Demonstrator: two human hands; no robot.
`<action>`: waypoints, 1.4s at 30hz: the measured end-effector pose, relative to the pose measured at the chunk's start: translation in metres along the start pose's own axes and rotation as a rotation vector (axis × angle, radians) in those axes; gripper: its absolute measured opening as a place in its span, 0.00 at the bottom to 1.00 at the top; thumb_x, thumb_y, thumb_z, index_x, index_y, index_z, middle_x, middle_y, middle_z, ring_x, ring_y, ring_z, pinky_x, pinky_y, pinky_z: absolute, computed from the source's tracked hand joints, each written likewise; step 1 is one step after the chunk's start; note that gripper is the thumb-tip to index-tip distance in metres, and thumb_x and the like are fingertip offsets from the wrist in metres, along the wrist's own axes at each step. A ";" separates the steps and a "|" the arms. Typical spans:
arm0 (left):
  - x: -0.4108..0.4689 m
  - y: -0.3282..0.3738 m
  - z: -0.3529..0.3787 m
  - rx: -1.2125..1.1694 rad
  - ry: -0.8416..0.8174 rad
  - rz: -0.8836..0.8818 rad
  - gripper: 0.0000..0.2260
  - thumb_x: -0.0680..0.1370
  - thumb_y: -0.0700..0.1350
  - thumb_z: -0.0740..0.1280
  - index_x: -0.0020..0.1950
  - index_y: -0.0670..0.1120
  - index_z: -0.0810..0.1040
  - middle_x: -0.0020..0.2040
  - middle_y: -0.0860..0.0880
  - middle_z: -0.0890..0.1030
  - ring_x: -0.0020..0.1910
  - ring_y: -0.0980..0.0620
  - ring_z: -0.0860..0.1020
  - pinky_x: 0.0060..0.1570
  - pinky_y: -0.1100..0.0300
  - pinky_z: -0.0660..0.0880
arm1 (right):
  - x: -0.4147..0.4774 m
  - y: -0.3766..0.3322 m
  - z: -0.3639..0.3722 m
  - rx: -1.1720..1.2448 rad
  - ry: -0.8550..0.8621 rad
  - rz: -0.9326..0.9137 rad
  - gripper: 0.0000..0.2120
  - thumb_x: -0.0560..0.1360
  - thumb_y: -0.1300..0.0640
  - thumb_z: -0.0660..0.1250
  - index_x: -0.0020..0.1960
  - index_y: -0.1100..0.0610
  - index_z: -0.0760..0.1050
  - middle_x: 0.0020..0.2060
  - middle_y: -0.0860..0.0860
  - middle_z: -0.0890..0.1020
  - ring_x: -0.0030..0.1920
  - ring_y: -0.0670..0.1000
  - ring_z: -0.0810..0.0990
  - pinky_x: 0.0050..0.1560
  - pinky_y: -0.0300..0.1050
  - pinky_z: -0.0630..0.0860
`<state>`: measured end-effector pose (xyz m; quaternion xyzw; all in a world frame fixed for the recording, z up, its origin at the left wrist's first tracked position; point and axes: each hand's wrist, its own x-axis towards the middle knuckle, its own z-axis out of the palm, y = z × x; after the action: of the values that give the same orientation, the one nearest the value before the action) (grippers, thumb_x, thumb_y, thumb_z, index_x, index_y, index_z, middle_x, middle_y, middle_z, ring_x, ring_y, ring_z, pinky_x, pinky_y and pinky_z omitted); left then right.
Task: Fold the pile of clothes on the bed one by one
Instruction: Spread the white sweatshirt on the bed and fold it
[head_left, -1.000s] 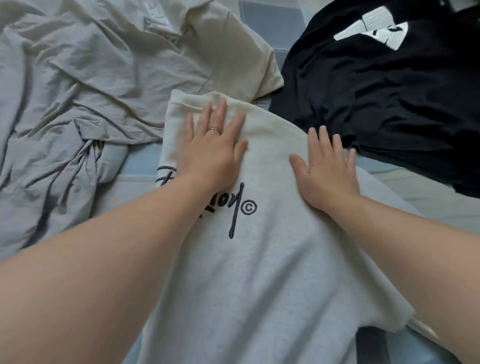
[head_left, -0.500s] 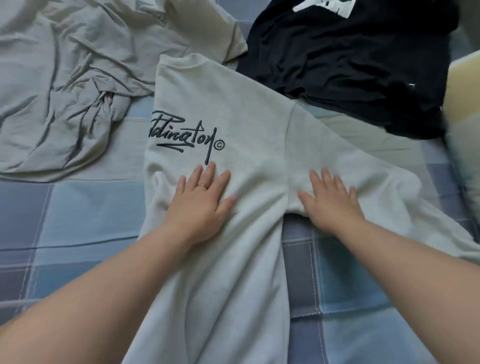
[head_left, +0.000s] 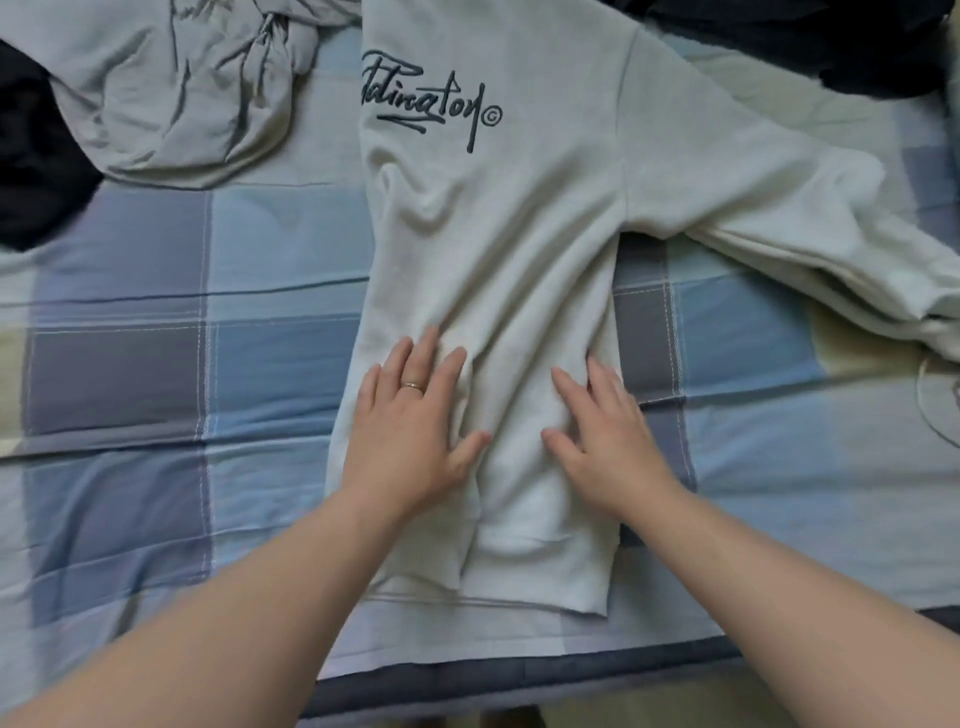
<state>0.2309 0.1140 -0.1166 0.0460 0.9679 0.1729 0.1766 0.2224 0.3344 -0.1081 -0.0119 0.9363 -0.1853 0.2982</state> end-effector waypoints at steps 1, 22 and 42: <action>-0.013 -0.006 0.002 -0.017 -0.004 0.009 0.40 0.73 0.66 0.66 0.81 0.56 0.55 0.83 0.50 0.50 0.81 0.45 0.48 0.77 0.46 0.50 | -0.012 -0.003 0.012 -0.010 0.005 0.014 0.34 0.80 0.46 0.64 0.81 0.47 0.54 0.82 0.54 0.45 0.81 0.52 0.44 0.80 0.52 0.46; -0.119 -0.077 0.008 -0.089 -0.158 -0.102 0.32 0.71 0.47 0.75 0.70 0.50 0.63 0.65 0.43 0.67 0.55 0.37 0.74 0.54 0.44 0.75 | -0.066 -0.083 0.091 -0.074 -0.036 0.016 0.31 0.70 0.41 0.72 0.66 0.53 0.66 0.60 0.53 0.73 0.62 0.58 0.72 0.62 0.55 0.70; -0.140 -0.055 0.003 0.076 -0.069 0.172 0.32 0.69 0.56 0.75 0.70 0.53 0.69 0.74 0.46 0.67 0.68 0.41 0.68 0.61 0.46 0.69 | -0.075 -0.081 0.093 0.388 -0.013 -0.059 0.17 0.75 0.58 0.73 0.62 0.51 0.73 0.46 0.44 0.78 0.44 0.47 0.76 0.53 0.45 0.74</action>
<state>0.3613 0.0422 -0.0930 0.1415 0.9596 0.1491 0.1922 0.3292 0.2370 -0.1077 0.0171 0.8802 -0.3710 0.2954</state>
